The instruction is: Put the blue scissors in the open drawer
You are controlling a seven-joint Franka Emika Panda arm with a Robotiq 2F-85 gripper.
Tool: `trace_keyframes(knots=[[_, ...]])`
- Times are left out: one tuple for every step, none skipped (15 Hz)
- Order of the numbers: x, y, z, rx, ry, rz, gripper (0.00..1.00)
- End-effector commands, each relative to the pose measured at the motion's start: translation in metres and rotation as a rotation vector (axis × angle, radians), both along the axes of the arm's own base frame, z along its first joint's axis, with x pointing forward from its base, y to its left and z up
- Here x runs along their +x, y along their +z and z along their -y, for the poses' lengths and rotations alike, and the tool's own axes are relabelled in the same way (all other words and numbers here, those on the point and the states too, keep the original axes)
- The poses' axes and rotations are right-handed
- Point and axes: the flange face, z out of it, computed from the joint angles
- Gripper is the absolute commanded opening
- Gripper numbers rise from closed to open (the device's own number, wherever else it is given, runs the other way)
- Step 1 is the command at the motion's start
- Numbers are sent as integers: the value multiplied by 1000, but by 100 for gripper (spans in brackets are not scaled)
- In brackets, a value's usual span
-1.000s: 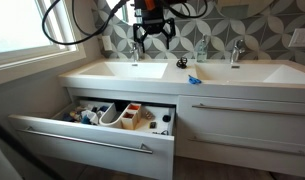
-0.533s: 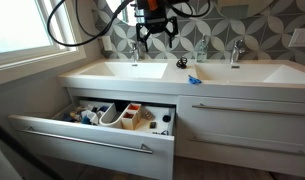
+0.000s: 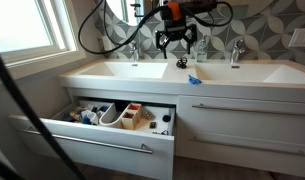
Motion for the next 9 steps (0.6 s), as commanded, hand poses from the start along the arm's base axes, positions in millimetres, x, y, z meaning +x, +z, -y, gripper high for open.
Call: trace_keyframes(knots=[[29, -17, 25, 23, 6, 11, 100], [35, -23, 29, 42, -6, 17, 100], [41, -28, 32, 55, -12, 24, 100], [48, -33, 36, 66, -26, 33, 100], [54, -38, 39, 80, -42, 40, 100], [60, -44, 42, 91, -56, 47, 100], [65, -49, 44, 99, -71, 48, 100], [70, -55, 46, 108, -78, 49, 100], [76, -60, 47, 121, -84, 50, 100]])
